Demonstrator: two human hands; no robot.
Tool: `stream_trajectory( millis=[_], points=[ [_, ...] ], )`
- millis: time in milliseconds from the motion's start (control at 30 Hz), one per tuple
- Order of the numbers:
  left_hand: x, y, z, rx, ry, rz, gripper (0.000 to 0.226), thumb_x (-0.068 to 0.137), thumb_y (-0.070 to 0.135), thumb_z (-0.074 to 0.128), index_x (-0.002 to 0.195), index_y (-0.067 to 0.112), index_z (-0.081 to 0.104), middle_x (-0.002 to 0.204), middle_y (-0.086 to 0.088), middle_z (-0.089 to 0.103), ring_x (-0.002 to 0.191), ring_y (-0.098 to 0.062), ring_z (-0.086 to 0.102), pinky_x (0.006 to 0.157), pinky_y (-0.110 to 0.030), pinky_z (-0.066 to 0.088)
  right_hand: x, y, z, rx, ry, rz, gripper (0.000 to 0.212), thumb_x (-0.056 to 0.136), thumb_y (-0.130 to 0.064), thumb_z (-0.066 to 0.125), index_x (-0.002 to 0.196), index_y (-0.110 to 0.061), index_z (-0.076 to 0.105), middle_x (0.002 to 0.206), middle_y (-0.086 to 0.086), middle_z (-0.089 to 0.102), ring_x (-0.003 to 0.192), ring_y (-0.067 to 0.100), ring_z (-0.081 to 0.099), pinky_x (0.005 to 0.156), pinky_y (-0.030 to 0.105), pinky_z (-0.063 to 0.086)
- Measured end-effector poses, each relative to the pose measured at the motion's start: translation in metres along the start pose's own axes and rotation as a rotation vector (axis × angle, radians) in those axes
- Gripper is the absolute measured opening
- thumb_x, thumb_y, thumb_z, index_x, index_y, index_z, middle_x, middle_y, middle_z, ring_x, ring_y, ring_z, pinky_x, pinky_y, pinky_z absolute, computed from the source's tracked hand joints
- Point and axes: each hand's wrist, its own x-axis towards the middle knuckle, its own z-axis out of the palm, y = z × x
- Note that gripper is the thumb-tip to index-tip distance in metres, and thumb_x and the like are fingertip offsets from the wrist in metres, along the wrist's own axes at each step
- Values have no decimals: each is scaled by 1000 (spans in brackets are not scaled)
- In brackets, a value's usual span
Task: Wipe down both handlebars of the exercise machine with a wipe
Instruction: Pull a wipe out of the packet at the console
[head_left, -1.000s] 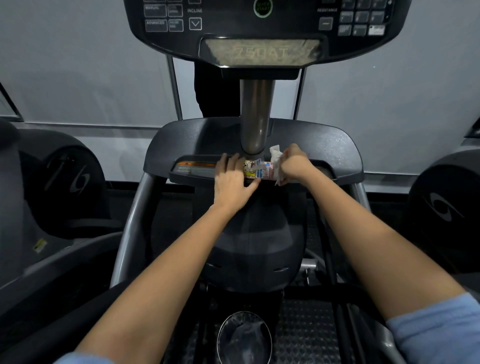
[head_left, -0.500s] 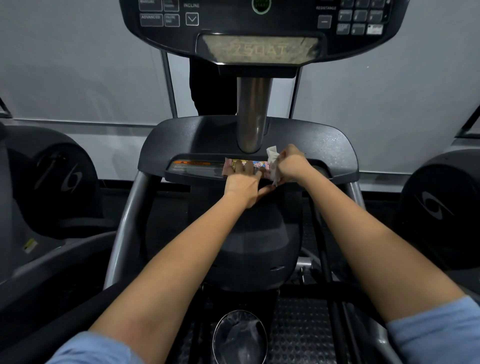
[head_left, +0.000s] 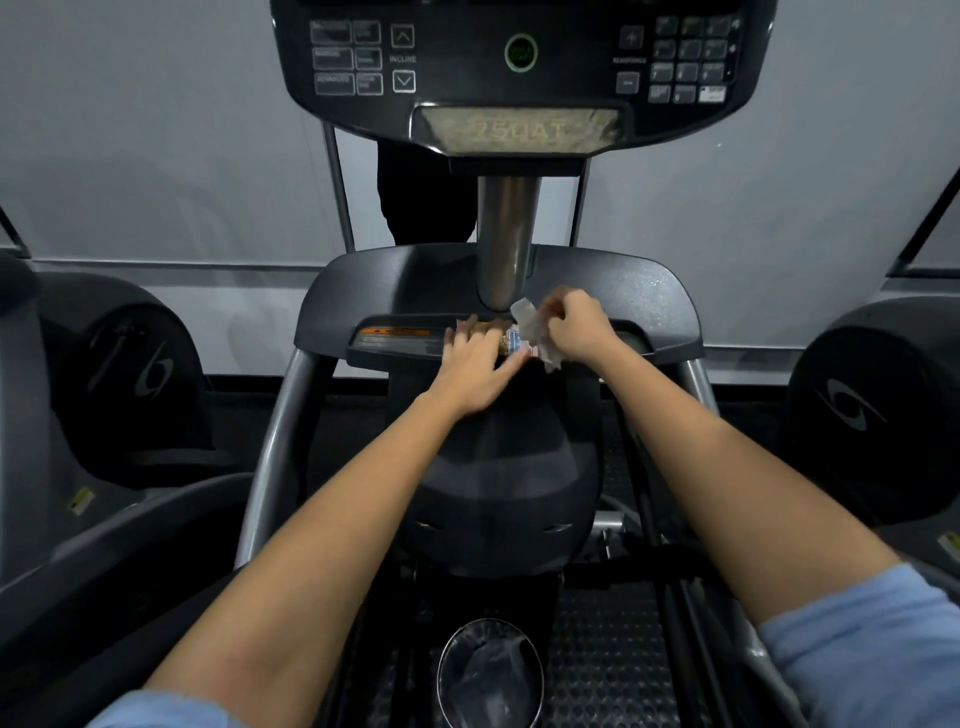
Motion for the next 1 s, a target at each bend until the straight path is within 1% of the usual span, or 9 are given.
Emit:
stream_trajectory(
  millis=[133, 200, 300, 367, 533, 700, 800, 867, 1000],
  points=[
    [-23, 8, -21, -387, 104, -26, 37, 95, 22, 48, 130, 10, 46, 130, -13, 54, 122, -26, 48, 104, -40, 38, -28, -18, -10, 170, 17, -47, 10, 89, -8, 53, 87, -11, 62, 88, 6, 63, 85, 19, 56, 78, 32, 48],
    [-43, 21, -36, -523, 90, -15, 35, 93, 15, 51, 128, 8, 48, 124, -8, 58, 114, -20, 54, 100, -32, 44, -53, -29, -15, 322, 21, -39, 18, 89, -7, 53, 74, -17, 57, 77, 1, 59, 80, 18, 55, 72, 35, 49],
    [-79, 45, -59, -719, 70, 29, 28, 93, 14, 55, 118, 3, 57, 105, -2, 63, 93, -8, 61, 82, -18, 48, -100, -40, -22, 488, 55, -36, 22, 90, -6, 51, 74, -20, 54, 75, -2, 57, 71, 12, 53, 61, 20, 45],
    [-110, 60, -68, -846, 27, 11, 25, 93, 19, 56, 113, 5, 59, 96, 0, 65, 80, -2, 64, 74, -21, 49, -135, -45, -26, 561, 127, -11, 20, 90, -5, 53, 75, -19, 54, 74, -2, 57, 66, 7, 53, 57, 14, 44],
    [-187, 87, -76, -1110, -135, -49, 32, 86, 15, 65, 113, 13, 49, 103, -9, 66, 83, -13, 67, 66, -23, 56, -232, -58, -40, 712, 173, 40, 20, 90, -6, 57, 74, -18, 53, 71, 0, 59, 57, 0, 56, 56, 13, 45],
    [-259, 116, -79, -1128, -172, -63, 24, 87, 13, 64, 108, 3, 58, 94, -8, 65, 76, -13, 64, 53, -20, 51, -336, -68, -63, 836, 105, 80, 21, 93, -35, 53, 95, -15, 60, 90, 4, 65, 78, 16, 62, 61, 25, 48],
    [-294, 133, -82, -1096, -212, -40, 24, 89, 12, 61, 110, 2, 56, 92, -5, 64, 76, -13, 64, 59, -21, 54, -392, -70, -77, 740, 97, 18, 23, 86, -26, 65, 106, -14, 61, 96, 1, 65, 78, 10, 62, 58, 19, 48],
    [-316, 144, -84, -1050, -254, 4, 23, 89, 9, 60, 110, 1, 56, 90, -4, 63, 71, -8, 63, 56, -18, 54, -418, -67, -85, 736, 149, 9, 10, 86, -16, 65, 94, -11, 65, 86, 4, 67, 72, 11, 61, 61, 21, 48],
    [-342, 166, -83, -945, -322, 70, 11, 86, 0, 55, 87, 11, 58, 79, -1, 58, 62, -6, 56, 51, -17, 44, -450, -57, -107, 796, 242, 68, 13, 91, -11, 56, 85, -2, 63, 79, 9, 65, 69, 15, 59, 64, 26, 49]
  ],
)
